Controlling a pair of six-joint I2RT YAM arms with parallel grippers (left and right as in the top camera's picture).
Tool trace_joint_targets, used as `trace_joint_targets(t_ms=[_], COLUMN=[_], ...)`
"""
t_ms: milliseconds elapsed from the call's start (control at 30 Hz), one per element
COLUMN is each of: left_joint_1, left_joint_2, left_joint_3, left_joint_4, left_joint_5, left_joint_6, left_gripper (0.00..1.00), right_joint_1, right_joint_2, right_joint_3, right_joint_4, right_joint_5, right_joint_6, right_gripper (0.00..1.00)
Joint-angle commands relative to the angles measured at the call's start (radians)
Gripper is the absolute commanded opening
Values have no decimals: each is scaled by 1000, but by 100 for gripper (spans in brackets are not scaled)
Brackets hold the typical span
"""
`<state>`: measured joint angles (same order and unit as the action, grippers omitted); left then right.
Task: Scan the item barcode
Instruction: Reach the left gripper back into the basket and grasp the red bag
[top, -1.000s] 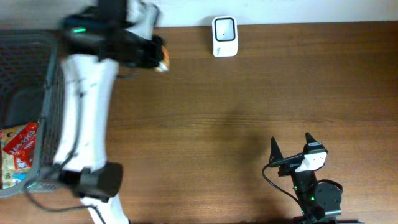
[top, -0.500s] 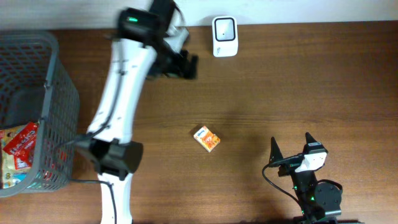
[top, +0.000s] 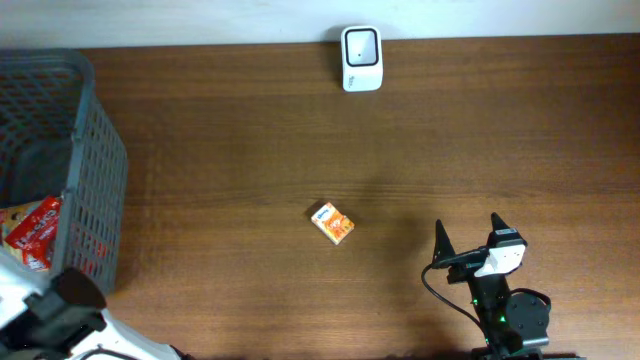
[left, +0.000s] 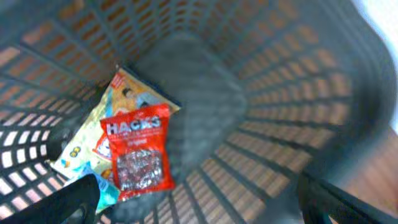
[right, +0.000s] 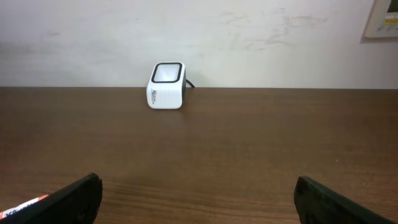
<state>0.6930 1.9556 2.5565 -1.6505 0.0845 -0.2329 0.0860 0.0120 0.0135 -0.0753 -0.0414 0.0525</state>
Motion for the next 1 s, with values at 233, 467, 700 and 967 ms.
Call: trace_joint_targets(t_ms=[233,467,700,967], left_joint_1=[48,48,48,47], left_joint_2=[15,15,15,-194], left_joint_3=[-815,-1060,-1102,-769], left_joint_4=[459,693,730,677], left_joint_5=[-179,-286,-251,214], left_joint_6=[-163,-164,-163,-87], left_gripper=[97,98,0,0], right_joint_1=[5,5,5,5], right_joint_2=[-6,-6,-6,-6], right_joint_3=[-8,-8,-8,-8], right_joint_4=[-2,-2,-2,-2], right_joint_5=[8,8,8,8], right_joint_6=[4,4,4,4], right_gripper=[98,99,98,98])
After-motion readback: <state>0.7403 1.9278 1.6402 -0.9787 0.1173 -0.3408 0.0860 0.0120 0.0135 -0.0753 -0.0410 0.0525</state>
